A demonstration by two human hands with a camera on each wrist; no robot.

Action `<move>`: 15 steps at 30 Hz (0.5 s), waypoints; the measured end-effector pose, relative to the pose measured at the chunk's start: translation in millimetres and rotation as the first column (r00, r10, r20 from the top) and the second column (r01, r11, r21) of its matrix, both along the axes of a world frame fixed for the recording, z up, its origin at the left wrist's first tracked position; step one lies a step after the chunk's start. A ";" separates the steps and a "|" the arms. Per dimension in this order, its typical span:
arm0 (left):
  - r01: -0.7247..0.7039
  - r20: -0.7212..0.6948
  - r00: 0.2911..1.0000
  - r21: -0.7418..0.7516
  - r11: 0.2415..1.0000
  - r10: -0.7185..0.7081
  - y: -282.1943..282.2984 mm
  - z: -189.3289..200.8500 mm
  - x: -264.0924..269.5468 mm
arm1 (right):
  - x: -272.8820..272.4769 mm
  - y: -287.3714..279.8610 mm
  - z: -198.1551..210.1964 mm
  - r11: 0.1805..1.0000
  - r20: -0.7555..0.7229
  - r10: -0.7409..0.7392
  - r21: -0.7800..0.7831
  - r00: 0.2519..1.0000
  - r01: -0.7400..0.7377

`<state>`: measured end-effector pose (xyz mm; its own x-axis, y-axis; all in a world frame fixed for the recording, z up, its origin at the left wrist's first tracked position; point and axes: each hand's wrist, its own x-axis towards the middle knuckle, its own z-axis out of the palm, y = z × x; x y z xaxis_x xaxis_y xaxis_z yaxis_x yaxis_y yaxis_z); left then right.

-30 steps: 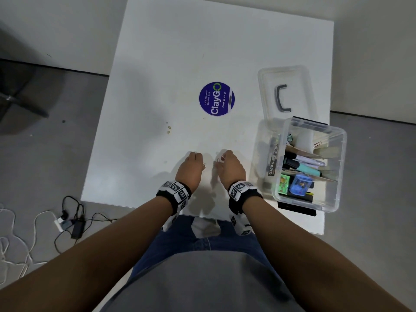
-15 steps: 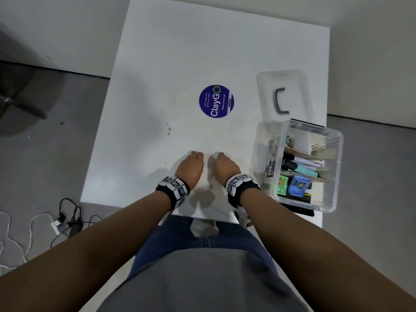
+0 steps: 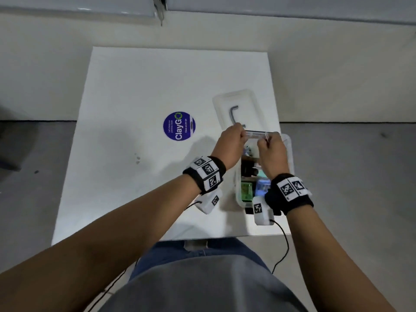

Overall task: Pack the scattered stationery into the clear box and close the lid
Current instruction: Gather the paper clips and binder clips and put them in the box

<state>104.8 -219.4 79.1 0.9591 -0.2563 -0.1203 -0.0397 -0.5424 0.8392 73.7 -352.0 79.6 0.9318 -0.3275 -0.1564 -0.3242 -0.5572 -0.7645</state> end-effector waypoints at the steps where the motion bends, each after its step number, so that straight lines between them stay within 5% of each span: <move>1: 0.015 0.005 1.000 0.000 1.000 -0.015 -19.7 3.8 4.0 | 1.2 -17.4 3.4 0.999 -0.009 -0.037 -0.025 0.999 0.037; 5: 0.055 -0.020 0.998 0.049 0.997 -0.054 -82.7 -0.8 17.6 | 10.2 -61.8 0.0 0.992 -0.155 -0.098 -0.099 0.983 0.084; 9: 0.217 -0.063 0.976 0.217 0.952 -0.208 -114.8 -9.9 24.8 | 14.3 -78.6 -8.5 0.984 -0.312 0.026 -0.160 0.950 -0.079; 15: 0.225 -0.019 0.973 0.305 0.925 -0.231 -108.4 -23.0 35.5 | 0.8 -96.3 -7.4 0.977 -0.186 0.026 -0.201 0.982 -0.064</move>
